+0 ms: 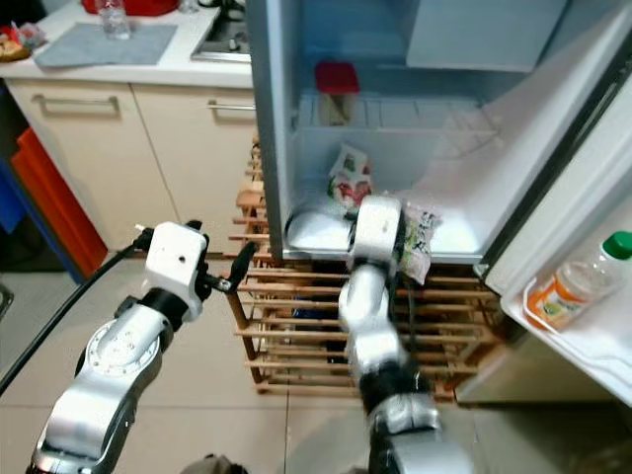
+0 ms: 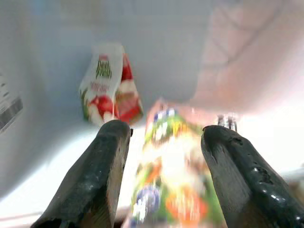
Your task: Restocking fridge
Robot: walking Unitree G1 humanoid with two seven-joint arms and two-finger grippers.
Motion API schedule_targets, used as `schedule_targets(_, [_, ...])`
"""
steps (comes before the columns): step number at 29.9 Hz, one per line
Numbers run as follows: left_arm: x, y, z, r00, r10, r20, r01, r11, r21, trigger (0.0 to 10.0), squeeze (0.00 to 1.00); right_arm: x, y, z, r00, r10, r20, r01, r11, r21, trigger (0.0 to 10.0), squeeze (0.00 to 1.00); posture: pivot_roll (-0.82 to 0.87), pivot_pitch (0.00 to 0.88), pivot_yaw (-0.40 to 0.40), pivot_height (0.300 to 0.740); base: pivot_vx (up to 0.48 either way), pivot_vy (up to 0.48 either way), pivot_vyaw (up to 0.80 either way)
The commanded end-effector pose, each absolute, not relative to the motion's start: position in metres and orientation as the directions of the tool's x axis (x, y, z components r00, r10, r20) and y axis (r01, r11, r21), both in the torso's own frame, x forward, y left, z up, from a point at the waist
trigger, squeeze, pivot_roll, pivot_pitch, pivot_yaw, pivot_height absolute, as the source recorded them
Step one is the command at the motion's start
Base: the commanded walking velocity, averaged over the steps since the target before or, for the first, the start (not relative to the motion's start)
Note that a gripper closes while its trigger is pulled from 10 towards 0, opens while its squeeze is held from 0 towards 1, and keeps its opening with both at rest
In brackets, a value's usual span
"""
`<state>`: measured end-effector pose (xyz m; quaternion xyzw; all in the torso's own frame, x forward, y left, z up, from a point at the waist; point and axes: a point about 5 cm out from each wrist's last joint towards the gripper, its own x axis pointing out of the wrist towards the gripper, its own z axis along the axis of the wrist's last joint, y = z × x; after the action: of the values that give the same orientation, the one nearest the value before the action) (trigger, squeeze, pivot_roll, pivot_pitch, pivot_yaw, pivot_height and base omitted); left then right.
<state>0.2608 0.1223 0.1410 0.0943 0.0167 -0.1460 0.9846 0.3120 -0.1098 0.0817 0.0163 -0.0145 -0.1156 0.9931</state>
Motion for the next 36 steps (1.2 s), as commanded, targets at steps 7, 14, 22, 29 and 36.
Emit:
schedule_targets(7, [0.245, 0.141, 0.138, 0.97, -0.239, -0.052, 0.243, 0.964, 0.111, 10.0, 0.0, 0.244, -0.153, 0.079, 0.985, -0.171, 0.005, 0.171, 0.984, -0.042, 10.0, 0.0, -0.01, 0.0, 0.035, 0.74, 0.0, 0.0, 0.0])
schedule_targets(14, [0.27, 0.132, 0.148, 0.967, -0.256, -0.001, 0.255, 0.963, 0.085, 10.0, 0.0, 0.256, -0.148, 0.09, 0.99, -0.14, 0.004, 0.14, 0.989, -0.038, 10.0, 0.0, -0.03, 0.0, 0.043, 0.74, 0.384, 0.0, 0.0])
schedule_targets(22, [0.274, 0.13, 0.147, 0.959, -0.282, -0.007, 0.282, 0.954, 0.099, 10.0, 0.0, 0.259, -0.136, 0.095, 0.999, -0.034, 0.029, 0.036, 0.995, -0.088, 10.0, 0.0, -0.03, 0.0, 0.046, 0.74, 0.335, 0.0, -0.1])
schedule_targets(29, [0.279, 0.126, 0.144, 0.955, -0.298, -0.006, 0.297, 0.949, 0.105, 10.0, 0.0, 0.254, -0.129, 0.091, 0.999, 0.046, -0.004, -0.047, 0.996, -0.078, 10.0, 0.0, -0.05, 0.0, 0.043, 0.74, 0.0, 0.0, -0.62])
schedule_targets(36, [0.28, 0.125, 0.144, 0.953, -0.303, 0.001, 0.301, 0.948, 0.1, 10.0, 0.0, 0.26, -0.133, 0.088, 0.999, 0.022, -0.046, -0.026, 0.997, -0.079, 10.0, 0.05, -0.05, 0.0, 0.041, 0.74, 0.0, 0.0, 0.15])
